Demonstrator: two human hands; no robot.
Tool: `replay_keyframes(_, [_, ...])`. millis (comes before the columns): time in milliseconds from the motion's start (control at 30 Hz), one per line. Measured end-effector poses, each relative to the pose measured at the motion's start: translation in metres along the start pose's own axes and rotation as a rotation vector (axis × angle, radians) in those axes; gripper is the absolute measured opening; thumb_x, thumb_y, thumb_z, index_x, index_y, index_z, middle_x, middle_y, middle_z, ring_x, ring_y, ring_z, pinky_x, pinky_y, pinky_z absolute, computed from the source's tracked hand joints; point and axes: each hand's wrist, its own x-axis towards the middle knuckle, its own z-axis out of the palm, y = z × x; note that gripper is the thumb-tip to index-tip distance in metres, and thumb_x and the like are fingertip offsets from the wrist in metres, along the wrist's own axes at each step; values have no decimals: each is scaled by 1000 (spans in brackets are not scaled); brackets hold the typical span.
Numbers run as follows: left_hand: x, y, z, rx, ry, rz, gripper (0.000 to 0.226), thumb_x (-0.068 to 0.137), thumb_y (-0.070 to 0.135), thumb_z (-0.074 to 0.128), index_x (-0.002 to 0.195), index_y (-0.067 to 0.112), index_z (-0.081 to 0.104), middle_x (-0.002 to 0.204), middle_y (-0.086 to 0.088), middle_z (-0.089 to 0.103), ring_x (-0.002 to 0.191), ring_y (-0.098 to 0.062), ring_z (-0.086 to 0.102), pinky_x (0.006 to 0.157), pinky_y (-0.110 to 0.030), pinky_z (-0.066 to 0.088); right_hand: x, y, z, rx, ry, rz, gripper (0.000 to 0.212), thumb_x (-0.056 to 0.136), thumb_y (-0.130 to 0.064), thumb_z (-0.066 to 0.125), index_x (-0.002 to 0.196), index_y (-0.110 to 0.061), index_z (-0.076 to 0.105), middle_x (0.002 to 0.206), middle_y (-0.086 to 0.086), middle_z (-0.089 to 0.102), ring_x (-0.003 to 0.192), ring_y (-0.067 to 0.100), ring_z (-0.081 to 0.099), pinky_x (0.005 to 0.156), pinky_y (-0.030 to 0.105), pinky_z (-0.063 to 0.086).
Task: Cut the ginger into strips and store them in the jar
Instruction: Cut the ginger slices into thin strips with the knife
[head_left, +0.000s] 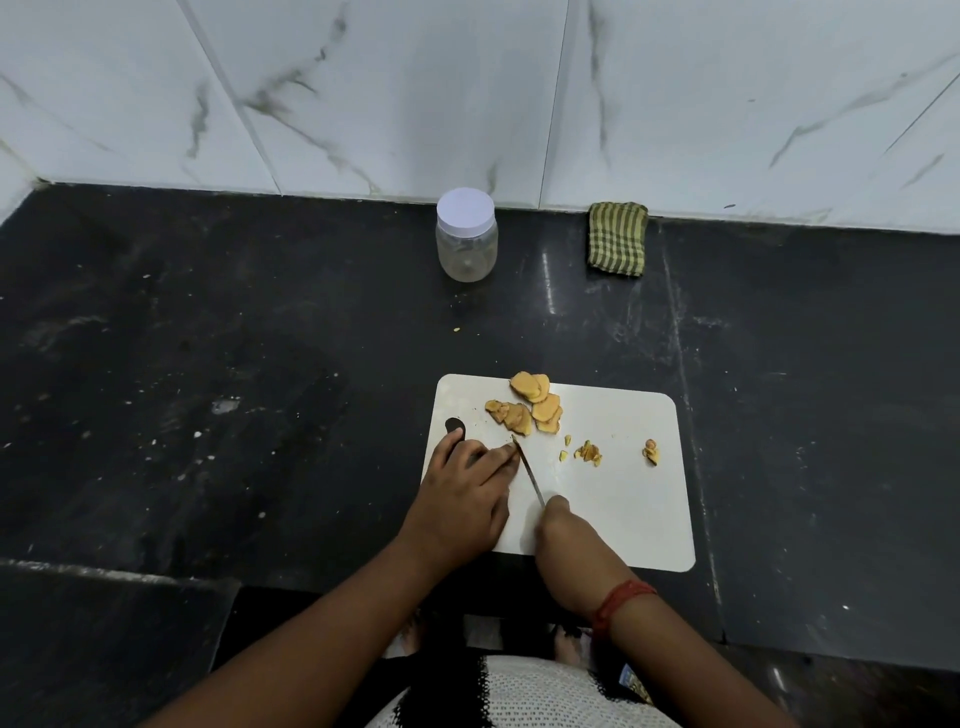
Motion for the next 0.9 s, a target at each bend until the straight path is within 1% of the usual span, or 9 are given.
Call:
replay_keyframes(133, [-1,2,1,-8,-3,5,40,91,25,53,127,13,69,132,0,64,107,-22,58,110,-53,40,-6,-1,-1,10,8,1,31,94,0,33,125,2,38,102,12,63,57,2,40,45,15,31])
replay_keyframes(267, [2,1,0,-8,-9,2,40,90,23,54,127,13,68,131,-1,64,108,-22,56,112,-51,39,1,-6,-5,-57,8,-2,34,97,-3,30,130,2,36,106,12,63,73,14,56,48,15,27])
replay_keyframes(367, [-1,4,0,-11,-4,1,41,90,23,54,126,13,68,131,-1,64,108,-22,56,112,-52,39,-4,-3,-1,-5,10,16,35,95,-2,33,129,2,35,100,10,62,59,6,42,44,15,26])
replay_keyframes(467, [0,4,0,-11,2,-12,42,89,24,52,126,13,68,131,0,63,106,-22,56,113,-52,38,-15,3,4,45,-22,41,29,96,-4,32,124,-1,38,86,0,49,59,3,38,46,14,26])
replay_keyframes(567, [1,4,1,-11,-6,-14,43,88,23,52,127,13,68,131,0,63,106,-22,55,113,-52,38,-18,4,-2,93,-102,90,24,97,-8,36,120,-3,40,99,10,53,79,22,51,52,15,28])
replay_keyframes(633, [-1,5,2,-24,-8,-17,43,89,23,52,127,13,68,132,-1,63,106,-22,55,114,-52,37,-23,7,0,96,-137,106,24,97,-9,36,120,-4,40,102,12,54,85,24,51,56,19,32])
replay_keyframes(700, [-2,5,1,-38,-8,-19,43,90,22,51,129,12,67,132,-1,63,108,-21,55,115,-52,36,-31,11,1,108,-138,117,24,97,-11,36,120,-5,39,96,7,51,82,22,50,58,20,35])
replay_keyframes(833, [-6,2,0,-43,-34,-22,47,93,22,50,137,13,62,137,1,60,115,-20,54,117,-53,33,-37,15,-4,155,-11,44,17,98,-6,33,113,-9,39,80,0,54,65,13,49,48,19,33])
replay_keyframes(900, [-8,2,0,-31,-52,-27,49,95,23,50,143,14,57,143,2,57,119,-19,52,118,-53,31,-34,15,-8,187,4,43,15,98,-5,33,111,-9,40,88,7,61,70,17,50,54,23,33])
